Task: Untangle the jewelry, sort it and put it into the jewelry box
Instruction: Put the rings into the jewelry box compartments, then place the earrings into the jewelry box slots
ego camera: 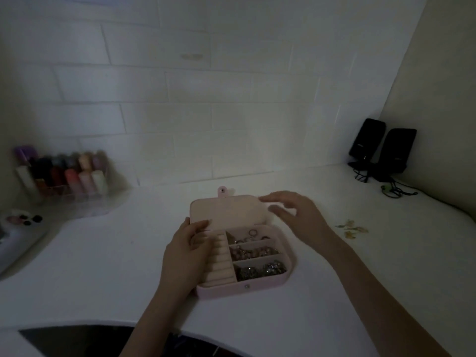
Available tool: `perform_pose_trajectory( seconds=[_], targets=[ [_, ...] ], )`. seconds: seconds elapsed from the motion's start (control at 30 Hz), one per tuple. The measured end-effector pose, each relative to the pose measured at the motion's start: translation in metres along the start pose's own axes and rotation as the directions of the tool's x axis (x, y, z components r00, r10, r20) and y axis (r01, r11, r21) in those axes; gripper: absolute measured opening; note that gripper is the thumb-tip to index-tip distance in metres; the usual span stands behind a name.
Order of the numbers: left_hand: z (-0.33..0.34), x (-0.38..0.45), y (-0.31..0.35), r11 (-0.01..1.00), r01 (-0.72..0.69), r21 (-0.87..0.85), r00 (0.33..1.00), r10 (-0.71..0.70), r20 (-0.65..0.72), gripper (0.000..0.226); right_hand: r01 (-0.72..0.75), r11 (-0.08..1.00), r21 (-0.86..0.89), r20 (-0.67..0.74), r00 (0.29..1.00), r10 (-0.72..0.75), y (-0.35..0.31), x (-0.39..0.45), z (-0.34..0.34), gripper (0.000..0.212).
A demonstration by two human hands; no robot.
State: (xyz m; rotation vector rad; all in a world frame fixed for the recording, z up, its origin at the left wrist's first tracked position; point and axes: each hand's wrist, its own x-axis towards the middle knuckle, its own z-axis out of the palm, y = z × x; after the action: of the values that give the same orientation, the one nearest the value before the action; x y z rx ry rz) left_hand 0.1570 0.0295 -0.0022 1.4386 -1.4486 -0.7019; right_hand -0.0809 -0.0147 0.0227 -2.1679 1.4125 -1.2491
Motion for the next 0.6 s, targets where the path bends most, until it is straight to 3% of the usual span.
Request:
perform_pose_trajectory(
  seconds=[0.13, 0.23, 0.3, 0.37, 0.47, 0.6],
  targets=[
    [0.001, 0.001, -0.001, 1.000, 0.005, 0.008, 1.000, -0.005, 0.007, 0.033, -0.131, 0.975, -0.182, -0.113, 0.987, 0.111, 0.034, -0.004, -0.022, 0.015],
    [0.002, 0.000, 0.002, 1.000, -0.004, 0.007, 1.000, 0.004, 0.010, 0.031, -0.304, 0.888, -0.346, -0.224, 0.946, 0.236, 0.065, -0.011, -0.041, 0.020],
    [0.003, 0.000, 0.004, 0.999, -0.024, 0.026, 0.999, 0.024, 0.030, 0.031, -0.474, 0.823, -0.313, -0.327, 0.868, 0.375, 0.078, -0.017, -0.060, 0.027],
    [0.007, 0.001, 0.007, 0.998, -0.034, 0.046, 0.997, 0.031, 0.065, 0.034, -0.607, 0.778, -0.164, -0.347, 0.774, 0.530, 0.088, -0.028, -0.078, 0.029],
    [0.023, 0.005, 0.011, 0.991, -0.057, 0.119, 0.990, 0.041, 0.132, 0.035, -0.658, 0.741, -0.132, -0.302, 0.739, 0.602, 0.105, -0.043, -0.092, 0.022],
    [0.053, 0.011, 0.021, 0.993, -0.071, 0.099, 0.976, 0.049, 0.214, 0.047, -0.610, 0.751, -0.251, -0.294, 0.788, 0.542, 0.102, -0.042, -0.089, 0.014]
  ],
)
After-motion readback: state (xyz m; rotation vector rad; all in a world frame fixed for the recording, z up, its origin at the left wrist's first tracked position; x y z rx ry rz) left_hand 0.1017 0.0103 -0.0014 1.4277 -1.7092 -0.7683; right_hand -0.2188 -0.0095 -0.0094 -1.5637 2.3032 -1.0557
